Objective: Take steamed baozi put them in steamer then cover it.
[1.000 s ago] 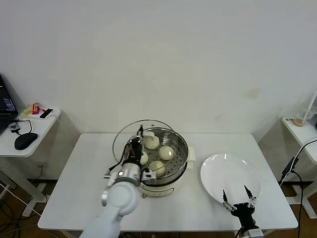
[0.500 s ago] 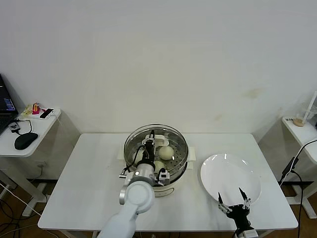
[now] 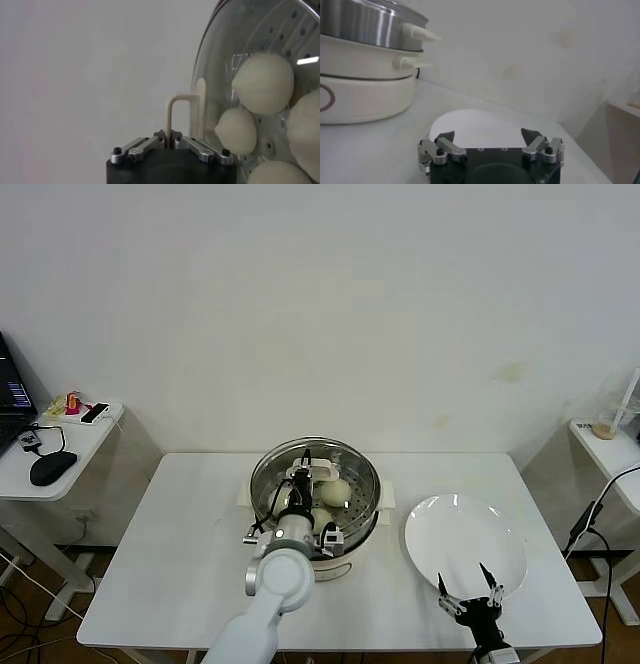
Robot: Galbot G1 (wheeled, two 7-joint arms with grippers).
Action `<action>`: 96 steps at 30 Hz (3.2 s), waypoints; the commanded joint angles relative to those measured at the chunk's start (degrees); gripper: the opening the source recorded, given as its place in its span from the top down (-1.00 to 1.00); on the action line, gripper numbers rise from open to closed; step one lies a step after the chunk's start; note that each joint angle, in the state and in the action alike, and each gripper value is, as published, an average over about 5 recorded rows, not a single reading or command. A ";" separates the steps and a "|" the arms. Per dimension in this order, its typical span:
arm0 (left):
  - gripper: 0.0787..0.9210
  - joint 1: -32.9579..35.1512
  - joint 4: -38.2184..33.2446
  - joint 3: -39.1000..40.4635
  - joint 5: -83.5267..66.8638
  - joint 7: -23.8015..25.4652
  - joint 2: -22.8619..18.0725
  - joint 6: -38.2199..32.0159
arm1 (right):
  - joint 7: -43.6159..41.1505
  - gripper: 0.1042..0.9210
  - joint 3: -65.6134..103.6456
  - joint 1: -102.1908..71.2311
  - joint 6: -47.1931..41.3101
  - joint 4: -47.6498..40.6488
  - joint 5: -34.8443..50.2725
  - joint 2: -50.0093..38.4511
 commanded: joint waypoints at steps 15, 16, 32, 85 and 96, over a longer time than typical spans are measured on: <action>0.87 1.13 -1.09 0.06 0.88 0.60 -0.39 0.10 | -0.08 -0.76 -0.62 0.01 -0.12 -0.08 -0.29 0.05; 0.87 1.16 -1.10 0.02 0.88 0.62 -0.39 0.09 | -0.08 -0.76 -0.66 0.00 -0.14 -0.08 -0.32 0.06; 0.63 3.33 -4.64 -0.22 -0.50 -0.28 -0.46 0.20 | -0.14 -0.76 -1.13 -0.22 -0.16 0.19 -0.77 0.05; -0.77 52.40 -15.50 -35.05 -97.98 -28.30 7.42 -34.06 | 6.94 -0.76 -4.89 -17.37 -8.03 16.67 24.90 -19.99; -0.77 52.77 -18.11 -36.41 -94.95 -26.22 5.33 -33.86 | 6.98 -0.76 -6.16 -16.08 -8.89 16.49 23.14 -19.25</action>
